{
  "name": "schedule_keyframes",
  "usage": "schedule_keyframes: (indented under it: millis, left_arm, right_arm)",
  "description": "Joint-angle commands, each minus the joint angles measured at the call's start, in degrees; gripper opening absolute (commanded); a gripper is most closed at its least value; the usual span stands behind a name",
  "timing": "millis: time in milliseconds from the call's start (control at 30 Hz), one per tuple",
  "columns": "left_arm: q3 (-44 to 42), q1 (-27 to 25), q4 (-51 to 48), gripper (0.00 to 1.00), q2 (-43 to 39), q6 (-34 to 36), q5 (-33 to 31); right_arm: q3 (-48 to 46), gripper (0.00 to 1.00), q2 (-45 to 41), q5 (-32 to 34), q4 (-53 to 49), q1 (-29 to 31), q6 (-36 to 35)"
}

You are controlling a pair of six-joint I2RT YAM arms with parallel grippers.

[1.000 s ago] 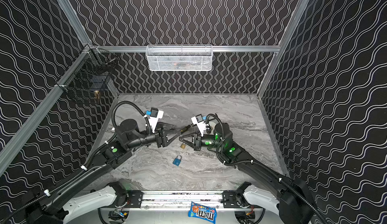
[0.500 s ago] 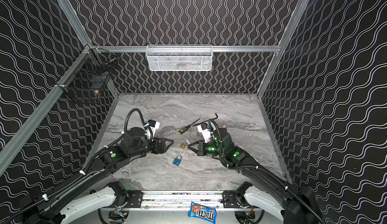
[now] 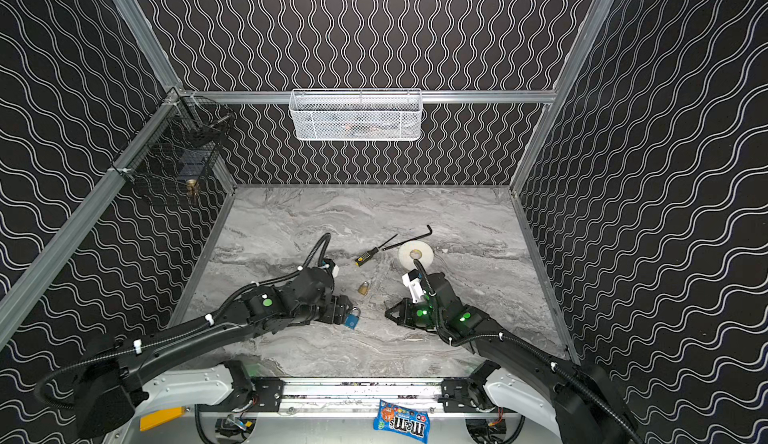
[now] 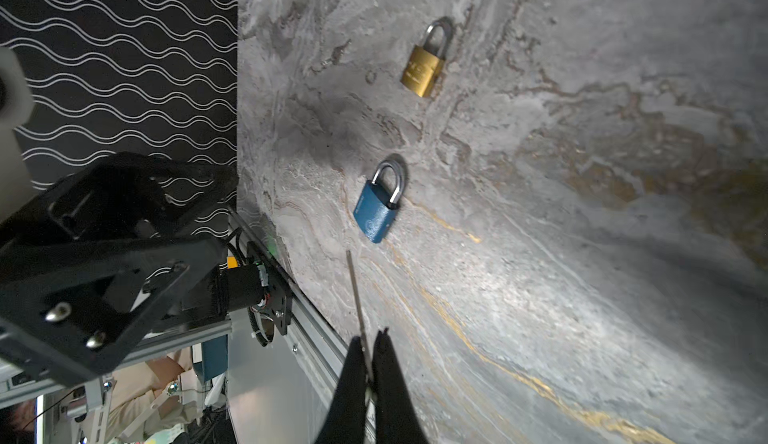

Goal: Unlock with the key
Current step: 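Lower the left gripper over the blue padlock while the right gripper brings the key near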

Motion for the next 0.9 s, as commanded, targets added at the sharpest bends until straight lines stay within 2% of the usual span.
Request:
schedule_keyframes:
  millis: [0,133,433,867]
  left_arm:
    - [1.6,-1.3,-1.7,0.82,3.2,-0.6,-4.0]
    - [3.1,-2.7,-1.8,0.82,8.4,-0.4,-5.4]
    - [6.2,-4.6,-2.6,0.79,18.6,-3.0,-6.0]
    - [10.0,-6.0,-3.3,0.77,28.1,-7.1,-5.6]
  right_arm:
    - [-1.3,0.00,0.8,0.6,2.9,0.1,2.5]
    - [-3.0,0.00,0.8,0.4,5.5,0.0,3.7]
    - [-0.6,0.00,1.8,2.1,1.2,0.0,1.5]
    - [-0.4,0.00,2.0,1.9,1.4,-0.2,1.8]
